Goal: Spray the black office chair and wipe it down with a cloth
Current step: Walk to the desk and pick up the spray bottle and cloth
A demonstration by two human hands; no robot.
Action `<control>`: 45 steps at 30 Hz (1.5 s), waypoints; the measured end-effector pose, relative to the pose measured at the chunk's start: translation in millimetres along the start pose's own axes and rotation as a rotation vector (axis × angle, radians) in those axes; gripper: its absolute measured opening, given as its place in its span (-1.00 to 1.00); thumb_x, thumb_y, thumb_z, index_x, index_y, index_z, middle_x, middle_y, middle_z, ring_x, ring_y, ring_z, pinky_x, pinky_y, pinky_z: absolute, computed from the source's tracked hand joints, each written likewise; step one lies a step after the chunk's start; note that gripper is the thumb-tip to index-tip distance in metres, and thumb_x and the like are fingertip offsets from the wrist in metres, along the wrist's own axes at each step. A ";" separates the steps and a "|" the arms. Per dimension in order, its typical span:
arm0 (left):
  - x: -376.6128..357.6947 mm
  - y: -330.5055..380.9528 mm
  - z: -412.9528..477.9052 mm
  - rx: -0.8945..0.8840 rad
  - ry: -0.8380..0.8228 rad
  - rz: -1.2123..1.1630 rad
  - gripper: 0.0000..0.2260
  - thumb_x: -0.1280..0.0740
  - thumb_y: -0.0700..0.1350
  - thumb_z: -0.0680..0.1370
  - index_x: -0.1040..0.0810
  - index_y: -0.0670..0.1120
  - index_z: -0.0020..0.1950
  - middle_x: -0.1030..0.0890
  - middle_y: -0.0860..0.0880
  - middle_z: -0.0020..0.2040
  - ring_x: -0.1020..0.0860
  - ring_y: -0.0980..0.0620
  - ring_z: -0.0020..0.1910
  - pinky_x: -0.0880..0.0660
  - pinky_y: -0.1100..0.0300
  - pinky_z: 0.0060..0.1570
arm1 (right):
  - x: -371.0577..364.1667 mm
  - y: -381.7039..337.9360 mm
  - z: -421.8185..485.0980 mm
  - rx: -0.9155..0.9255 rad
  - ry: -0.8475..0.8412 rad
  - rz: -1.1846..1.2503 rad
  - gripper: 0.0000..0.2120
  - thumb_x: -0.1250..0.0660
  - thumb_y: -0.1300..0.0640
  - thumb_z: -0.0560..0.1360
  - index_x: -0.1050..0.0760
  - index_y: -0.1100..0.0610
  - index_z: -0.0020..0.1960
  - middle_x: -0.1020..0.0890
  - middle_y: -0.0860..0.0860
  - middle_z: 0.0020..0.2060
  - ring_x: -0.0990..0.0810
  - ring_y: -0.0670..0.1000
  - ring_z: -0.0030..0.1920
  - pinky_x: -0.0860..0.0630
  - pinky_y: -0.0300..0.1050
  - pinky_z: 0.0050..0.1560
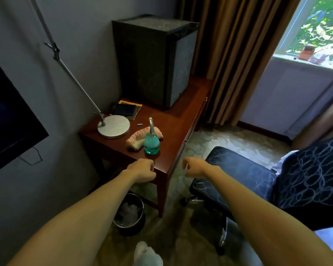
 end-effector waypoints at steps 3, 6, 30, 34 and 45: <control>6.1 -15.4 13.0 0.046 0.064 -0.045 -0.90 -0.32 -0.01 0.45 -0.43 0.01 -0.18 -0.52 -0.02 -0.06 -0.52 -0.04 -0.04 -0.50 0.08 -0.07 | 5.1 -7.1 28.6 0.029 -0.025 -0.035 -0.69 -0.29 0.25 0.49 -0.40 0.21 0.22 -0.51 0.18 0.13 -0.50 0.18 0.11 -0.49 0.05 0.03; 15.6 -26.0 30.6 0.065 0.122 -0.069 -0.85 -0.31 -0.01 0.47 -0.37 0.01 -0.21 -0.47 -0.02 -0.08 -0.48 -0.04 -0.07 -0.46 0.08 -0.10 | 14.7 -9.8 60.2 0.056 -0.029 -0.056 -0.68 -0.31 0.23 0.48 -0.39 0.20 0.22 -0.51 0.17 0.13 -0.50 0.16 0.10 -0.43 -0.05 -0.08; 11.7 -92.5 216.5 0.164 0.158 -0.406 -0.32 -0.42 0.19 0.30 -0.33 -0.03 0.34 -0.39 0.00 0.24 -0.44 0.01 0.24 -0.48 -0.01 0.15 | 82.2 3.8 272.5 0.067 -0.046 -0.065 -0.64 -0.32 0.26 0.46 -0.41 0.18 0.24 -0.50 0.16 0.18 -0.48 0.14 0.16 -0.46 -0.04 0.11; 27.6 -87.1 223.3 0.173 0.268 -0.515 -0.33 -0.40 0.20 0.34 -0.30 0.01 0.37 -0.40 0.04 0.27 -0.41 0.06 0.26 -0.47 0.00 0.18 | 82.6 -2.4 297.7 0.123 -0.027 -0.074 -0.61 -0.33 0.24 0.44 -0.41 0.15 0.25 -0.46 0.15 0.17 -0.47 0.16 0.18 -0.40 -0.09 0.11; 30.9 -85.0 252.3 0.104 0.398 -0.519 -0.34 -0.42 0.13 0.43 -0.24 0.01 0.44 -0.49 0.08 0.21 -0.51 0.05 0.15 -0.46 0.22 0.08 | 72.8 -52.1 380.1 0.387 -0.072 -0.188 -0.58 -0.31 0.07 0.48 -0.37 0.10 0.31 -0.39 0.10 0.29 -0.35 0.19 0.29 -0.39 0.05 0.25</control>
Point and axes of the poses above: each hand's wrist, its own z-axis towards the middle knuckle, its own x-axis out of the back of the hand, y = z × x, the point moved 7 cm from there along z, towards the middle knuckle
